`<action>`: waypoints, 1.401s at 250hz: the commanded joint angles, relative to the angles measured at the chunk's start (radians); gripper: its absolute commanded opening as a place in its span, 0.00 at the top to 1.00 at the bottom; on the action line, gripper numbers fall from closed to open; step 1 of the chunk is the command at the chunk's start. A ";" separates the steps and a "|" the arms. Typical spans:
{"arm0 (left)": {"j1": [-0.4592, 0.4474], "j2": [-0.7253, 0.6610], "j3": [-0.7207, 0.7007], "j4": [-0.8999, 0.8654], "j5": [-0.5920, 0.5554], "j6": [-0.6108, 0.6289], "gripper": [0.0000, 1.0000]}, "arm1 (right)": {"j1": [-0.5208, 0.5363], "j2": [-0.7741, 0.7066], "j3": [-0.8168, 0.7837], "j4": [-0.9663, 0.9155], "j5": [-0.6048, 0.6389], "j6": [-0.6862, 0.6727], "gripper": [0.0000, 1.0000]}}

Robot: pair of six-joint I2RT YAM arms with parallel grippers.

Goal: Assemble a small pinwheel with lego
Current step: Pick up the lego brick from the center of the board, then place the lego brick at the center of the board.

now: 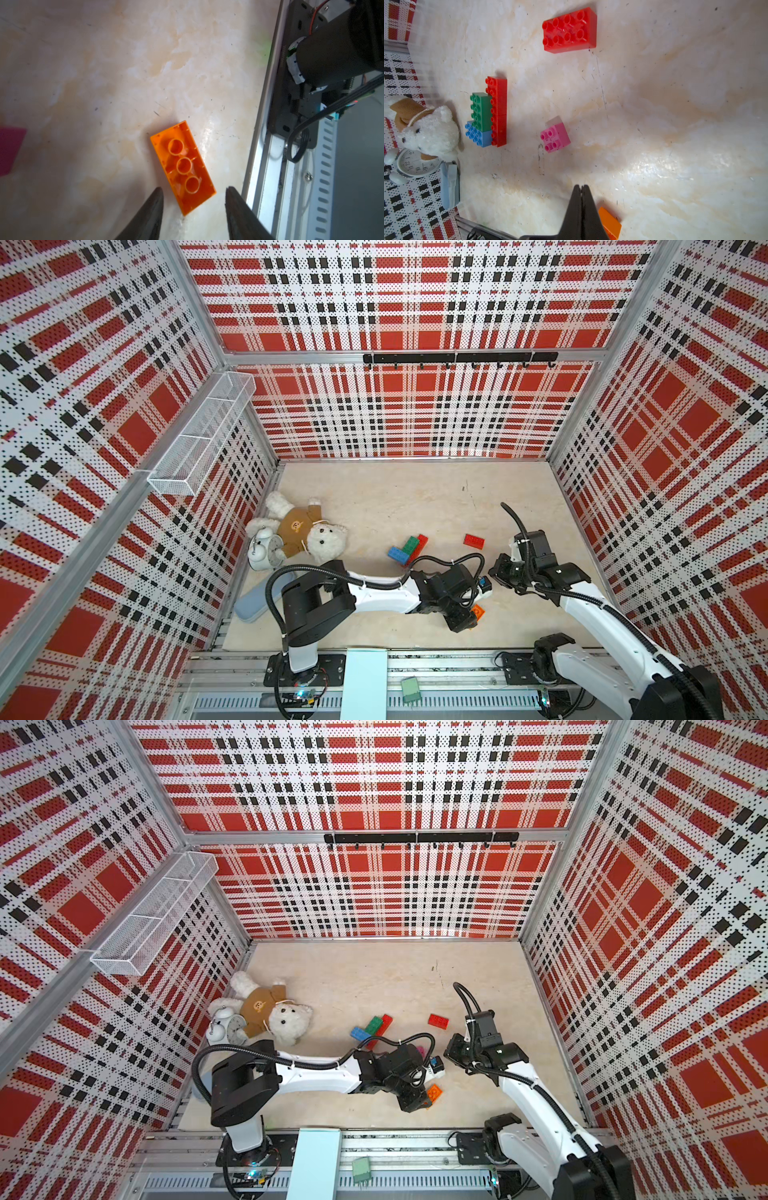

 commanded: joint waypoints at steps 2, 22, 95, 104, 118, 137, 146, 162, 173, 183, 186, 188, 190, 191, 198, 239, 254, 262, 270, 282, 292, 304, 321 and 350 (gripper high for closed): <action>-0.019 0.045 0.053 -0.084 -0.047 0.046 0.49 | -0.047 -0.027 0.016 0.026 -0.013 0.007 0.91; -0.031 0.057 0.065 -0.108 -0.095 0.052 0.49 | -0.102 -0.044 0.002 0.042 -0.067 0.001 0.86; -0.076 0.112 0.112 -0.159 -0.193 0.055 0.47 | -0.226 -0.093 -0.019 0.049 -0.166 -0.023 0.82; -0.076 0.114 0.110 -0.155 -0.196 0.049 0.47 | -0.226 -0.091 -0.017 0.048 -0.167 -0.026 0.83; -0.076 0.112 0.110 -0.152 -0.208 0.043 0.49 | -0.227 -0.089 -0.019 0.054 -0.167 -0.027 0.83; -0.074 0.107 0.112 -0.151 -0.222 0.040 0.52 | -0.227 -0.080 -0.024 0.068 -0.172 -0.029 0.83; -0.070 0.104 0.114 -0.150 -0.228 0.037 0.57 | -0.227 -0.077 -0.026 0.072 -0.175 -0.031 0.83; -0.053 0.092 0.109 -0.136 -0.219 0.031 0.67 | -0.229 -0.075 -0.028 0.092 -0.189 -0.036 0.82; -0.033 0.074 0.098 -0.116 -0.206 0.023 0.68 | -0.230 -0.074 -0.029 0.114 -0.200 -0.038 0.82; -0.012 0.050 0.082 -0.084 -0.189 0.011 0.69 | -0.231 -0.072 -0.027 0.134 -0.209 -0.039 0.82; -0.003 0.042 0.074 -0.074 -0.179 0.008 0.69 | -0.233 -0.069 -0.025 0.138 -0.211 -0.042 0.82; 0.001 0.036 0.070 -0.066 -0.169 0.007 0.70 | -0.233 -0.068 -0.023 0.139 -0.213 -0.042 0.82; 0.007 0.032 0.065 -0.058 -0.160 0.004 0.70 | -0.233 -0.065 -0.021 0.142 -0.214 -0.044 0.82; 0.010 0.030 0.063 -0.053 -0.156 0.002 0.71 | -0.234 -0.064 -0.020 0.142 -0.215 -0.044 0.82; 0.030 0.009 0.047 -0.026 -0.126 -0.010 0.73 | -0.235 -0.057 -0.010 0.145 -0.223 -0.051 0.82; 0.188 -0.146 -0.105 0.247 0.134 -0.197 0.75 | -0.238 -0.058 0.021 0.235 -0.302 -0.067 0.78; 0.264 -0.221 -0.187 0.418 0.224 -0.318 0.75 | -0.238 -0.080 0.013 0.304 -0.339 -0.059 0.68; 0.302 -0.260 -0.223 0.506 0.260 -0.377 0.75 | -0.238 -0.094 0.000 0.363 -0.379 -0.045 0.59; 0.334 -0.295 -0.251 0.579 0.287 -0.429 0.74 | -0.237 -0.106 -0.022 0.448 -0.437 -0.019 0.49; 0.369 -0.333 -0.267 0.642 0.327 -0.477 0.74 | -0.230 -0.114 -0.076 0.623 -0.497 0.050 0.39; 0.388 -0.355 -0.267 0.675 0.352 -0.512 0.74 | -0.218 -0.111 -0.111 0.747 -0.526 0.097 0.34; 0.408 -0.368 -0.271 0.743 0.378 -0.566 0.73 | -0.189 -0.101 -0.121 0.823 -0.538 0.111 0.30; 0.438 -0.361 -0.290 0.895 0.405 -0.680 0.73 | -0.122 -0.085 -0.114 0.876 -0.533 0.088 0.25; 0.480 -0.311 -0.315 1.175 0.440 -0.889 0.73 | -0.047 -0.066 -0.125 1.051 -0.550 0.117 0.22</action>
